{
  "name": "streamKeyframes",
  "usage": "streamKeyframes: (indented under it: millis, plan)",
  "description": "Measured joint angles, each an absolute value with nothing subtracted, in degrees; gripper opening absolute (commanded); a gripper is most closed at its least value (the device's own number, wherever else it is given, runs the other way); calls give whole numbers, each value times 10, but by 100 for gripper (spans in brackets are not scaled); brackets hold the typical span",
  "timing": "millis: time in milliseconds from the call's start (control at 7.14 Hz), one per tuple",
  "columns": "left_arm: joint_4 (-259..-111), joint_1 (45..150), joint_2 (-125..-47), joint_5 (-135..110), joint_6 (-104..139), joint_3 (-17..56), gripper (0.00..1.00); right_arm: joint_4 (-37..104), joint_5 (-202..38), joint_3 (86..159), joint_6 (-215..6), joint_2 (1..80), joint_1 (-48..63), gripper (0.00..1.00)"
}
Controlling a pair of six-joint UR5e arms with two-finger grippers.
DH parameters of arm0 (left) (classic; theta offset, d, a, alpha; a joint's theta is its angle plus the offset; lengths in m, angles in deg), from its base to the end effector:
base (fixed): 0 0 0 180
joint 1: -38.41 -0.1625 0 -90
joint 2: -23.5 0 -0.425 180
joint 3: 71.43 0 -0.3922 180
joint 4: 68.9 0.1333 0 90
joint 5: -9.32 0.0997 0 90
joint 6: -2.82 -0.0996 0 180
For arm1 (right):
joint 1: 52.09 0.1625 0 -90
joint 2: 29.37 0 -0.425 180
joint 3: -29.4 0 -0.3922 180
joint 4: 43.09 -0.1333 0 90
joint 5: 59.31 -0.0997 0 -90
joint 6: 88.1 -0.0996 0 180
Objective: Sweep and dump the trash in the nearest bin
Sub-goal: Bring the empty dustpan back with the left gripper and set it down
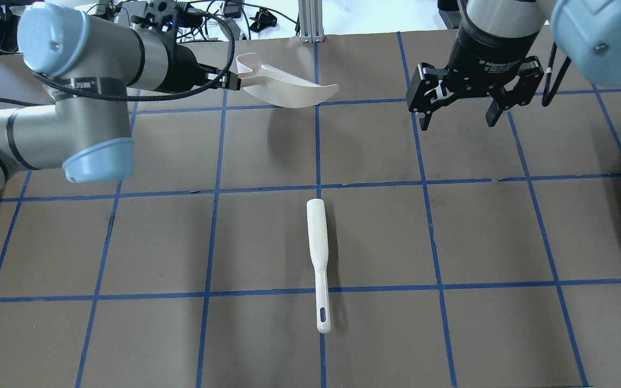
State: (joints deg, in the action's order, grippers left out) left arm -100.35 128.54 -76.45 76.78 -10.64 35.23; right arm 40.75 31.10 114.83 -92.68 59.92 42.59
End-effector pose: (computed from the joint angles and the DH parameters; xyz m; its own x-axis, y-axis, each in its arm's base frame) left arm -0.1727 -0.5570 0.3801 -0.8973 0.3968 0.1932 0.2168 0.7776 -0.5902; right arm 0.1723 -0.4797 0.5104 -0.9999 -0.0021 0.0103 -0.0017 0.9992 0.0394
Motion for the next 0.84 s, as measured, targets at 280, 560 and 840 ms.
streamKeyframes:
  millis: [280, 560, 840]
  plan:
    - [-939, 1336, -775, 812, -39, 380, 0, 406, 313, 1148, -926, 599, 426, 100]
    - [-919, 1367, -782, 850, 20, 392, 0, 404, 319, 1149, -922, 599, 426, 100]
    - [-917, 1388, -784, 880, 62, 394, 0, 404, 321, 1149, -920, 599, 426, 100]
